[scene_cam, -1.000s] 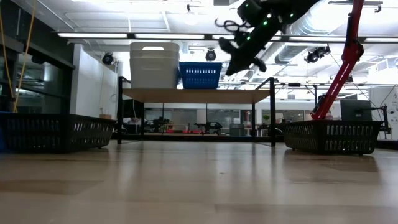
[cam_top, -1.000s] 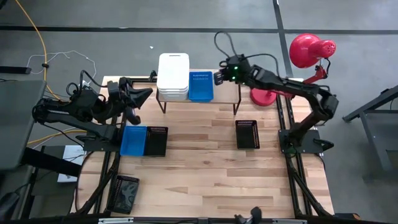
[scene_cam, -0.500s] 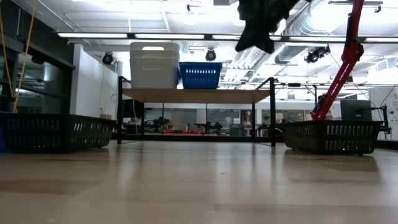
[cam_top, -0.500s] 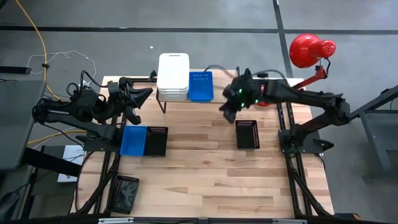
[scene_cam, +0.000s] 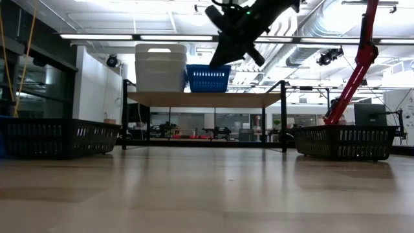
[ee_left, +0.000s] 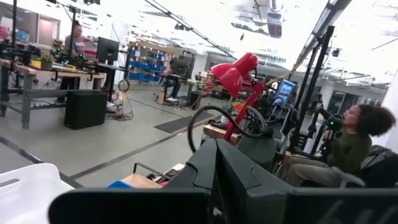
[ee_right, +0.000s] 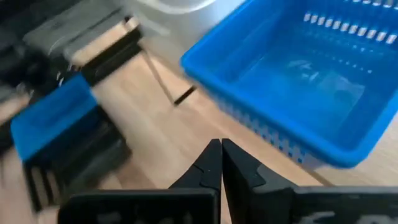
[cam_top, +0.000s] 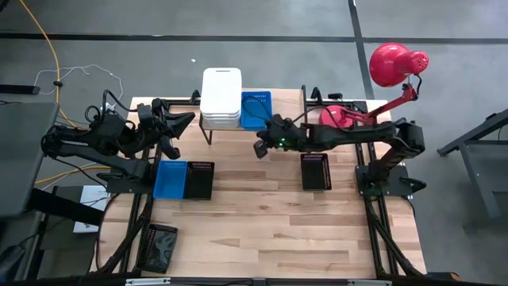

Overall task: Stack baskets on shelf by color
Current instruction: Stack the right blue bin on top of the blue bin on the shelf, then stack the blue bin on top of the blue bins on the shelf

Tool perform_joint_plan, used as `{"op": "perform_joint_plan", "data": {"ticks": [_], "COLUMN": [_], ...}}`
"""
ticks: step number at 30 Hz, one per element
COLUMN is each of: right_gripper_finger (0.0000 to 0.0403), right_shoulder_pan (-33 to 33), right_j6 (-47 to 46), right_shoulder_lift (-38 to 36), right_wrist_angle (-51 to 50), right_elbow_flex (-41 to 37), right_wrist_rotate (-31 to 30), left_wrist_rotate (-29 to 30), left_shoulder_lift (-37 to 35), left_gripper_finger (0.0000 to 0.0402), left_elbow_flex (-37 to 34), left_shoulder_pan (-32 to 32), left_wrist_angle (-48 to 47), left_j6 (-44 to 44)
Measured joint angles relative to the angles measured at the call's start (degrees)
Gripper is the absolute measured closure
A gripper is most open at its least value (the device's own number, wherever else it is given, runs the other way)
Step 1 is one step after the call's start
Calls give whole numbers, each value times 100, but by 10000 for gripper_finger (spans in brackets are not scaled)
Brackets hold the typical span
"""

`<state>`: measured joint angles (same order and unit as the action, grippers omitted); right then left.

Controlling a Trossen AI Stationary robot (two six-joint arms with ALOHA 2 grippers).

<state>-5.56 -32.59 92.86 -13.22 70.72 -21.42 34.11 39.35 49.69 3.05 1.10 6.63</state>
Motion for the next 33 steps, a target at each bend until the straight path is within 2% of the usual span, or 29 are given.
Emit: {"op": "perform_joint_plan", "data": {"ticks": [6, 12, 17, 22, 29, 33], "right_gripper_finger": [403, 403, 403, 403, 403, 403], "right_shoulder_pan": [0, -73, -240, -309, -291, -97], "right_j6": [-615, -748, -750, -512, 506, 901], "right_shoulder_lift": [166, 204, 354, 405, -288, -1037], "right_wrist_angle": [151, 492, 908, 1224, 392, -540], "right_elbow_flex": [0, 2, 2, 2, 0, 0], "right_wrist_rotate": [-454, -693, -386, 186, 1231, 1208], "left_wrist_rotate": [0, 0, 0, 0, -75, -233], "left_shoulder_lift": [2, 2, 1, 0, 0, 17], "left_gripper_finger": [402, 402, 401, 401, 401, 399], "left_elbow_flex": [0, 0, 0, 0, 0, 0], "left_shoulder_pan": [0, 0, 0, -2, 0, 2], "left_wrist_angle": [0, 1, 0, 2, 2, 4], "left_j6": [-85, -85, -85, -85, -85, 72]}}
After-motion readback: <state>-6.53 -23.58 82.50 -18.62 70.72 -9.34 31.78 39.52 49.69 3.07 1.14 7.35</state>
